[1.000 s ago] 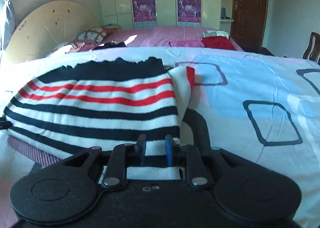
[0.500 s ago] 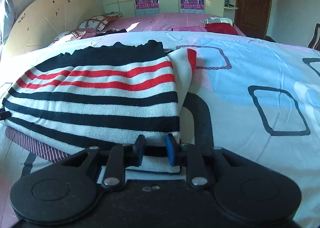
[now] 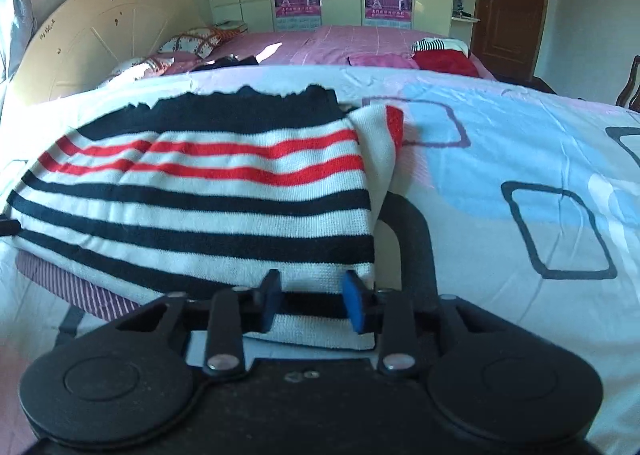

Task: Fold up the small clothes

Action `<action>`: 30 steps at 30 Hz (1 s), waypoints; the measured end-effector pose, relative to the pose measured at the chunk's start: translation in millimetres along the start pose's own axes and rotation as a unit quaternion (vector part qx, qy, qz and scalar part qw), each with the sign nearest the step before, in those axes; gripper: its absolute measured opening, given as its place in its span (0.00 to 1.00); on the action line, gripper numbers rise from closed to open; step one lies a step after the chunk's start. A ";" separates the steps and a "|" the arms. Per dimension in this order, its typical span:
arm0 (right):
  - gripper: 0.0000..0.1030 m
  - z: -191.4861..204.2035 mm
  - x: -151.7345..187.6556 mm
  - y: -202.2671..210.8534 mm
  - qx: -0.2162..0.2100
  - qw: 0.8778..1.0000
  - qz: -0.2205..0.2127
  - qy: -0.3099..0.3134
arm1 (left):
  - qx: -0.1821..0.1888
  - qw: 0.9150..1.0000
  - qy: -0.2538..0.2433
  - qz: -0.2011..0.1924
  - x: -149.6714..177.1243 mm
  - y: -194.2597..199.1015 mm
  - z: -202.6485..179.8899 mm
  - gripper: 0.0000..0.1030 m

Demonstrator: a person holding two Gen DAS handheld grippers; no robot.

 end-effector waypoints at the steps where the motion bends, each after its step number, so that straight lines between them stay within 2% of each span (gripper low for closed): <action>1: 0.24 -0.9 -4.3 8.1 -0.007 1.000 -0.013 -0.007 | -0.003 1.000 0.005 -0.005 0.3 8.2 2.1 0.43; 2: 0.23 -1.7 -6.7 12.7 -0.010 1.000 -0.019 -0.013 | -0.006 1.000 0.015 -0.012 1.6 16.4 5.4 0.45; 3: 0.16 -2.4 -8.6 15.8 -0.013 1.000 -0.022 -0.018 | -0.001 0.999 0.032 -0.018 4.1 23.8 8.3 0.55; 4: 0.12 -2.1 -11.0 18.2 -0.013 0.999 -0.027 -0.022 | 0.013 0.998 0.061 -0.024 7.6 31.5 11.8 0.58; 6: 0.12 1.2 -15.7 22.9 -0.013 0.999 -0.042 -0.024 | 0.047 0.992 0.114 -0.030 15.7 40.6 15.5 0.59; 7: 0.12 4.9 -18.5 24.4 -0.017 0.998 -0.048 -0.027 | 0.071 0.986 0.146 -0.027 20.5 41.3 16.2 0.59; 9: 0.12 14.2 -21.9 24.7 -0.026 0.998 -0.053 -0.028 | 0.131 0.968 0.214 -0.021 30.1 36.2 16.0 0.59; 11: 0.12 25.1 -23.2 23.5 -0.032 0.998 -0.052 -0.023 | 0.158 0.949 0.272 -0.020 37.0 26.4 19.2 0.58; 15: 0.13 38.9 -21.5 24.3 -0.042 0.997 -0.052 -0.024 | 0.181 0.911 0.369 -0.019 54.3 2.7 25.6 0.58; 20: 0.13 41.2 -16.8 27.4 -0.043 0.997 -0.048 -0.032 | 0.188 0.874 0.442 -0.072 55.1 -16.0 32.8 0.58; 23: 0.13 42.4 -17.0 28.5 -0.046 0.997 -0.046 -0.040 | 0.180 0.866 0.458 -0.089 43.0 -31.0 34.6 0.58; 26: 0.11 51.1 -25.2 22.4 -0.059 0.996 -0.044 -0.043 | 0.185 0.863 0.461 -0.092 25.8 -51.7 36.6 0.57; 27: 0.08 57.9 -30.7 18.4 -0.068 0.996 -0.043 -0.040 | 0.189 0.863 0.461 -0.088 21.8 -58.1 37.3 0.41; 29: 0.07 74.2 -42.7 8.7 -0.080 0.995 -0.045 -0.028 | 0.187 0.868 0.456 -0.061 20.3 -78.2 37.0 0.16; 30: 0.06 83.9 -48.6 2.9 -0.088 0.995 -0.044 -0.021 | 0.191 0.867 0.456 -0.065 19.8 -82.2 36.7 0.15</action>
Point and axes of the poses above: each gripper's, at about its wrist camera, not at the fingertips, and y roughly against the way its jaws point, z to its left, x to its underside, the point moved 9 cm from there along -y, roughly the way its jaws point, and after that the axes turned 5 degrees about x, right-handed, at the moved point
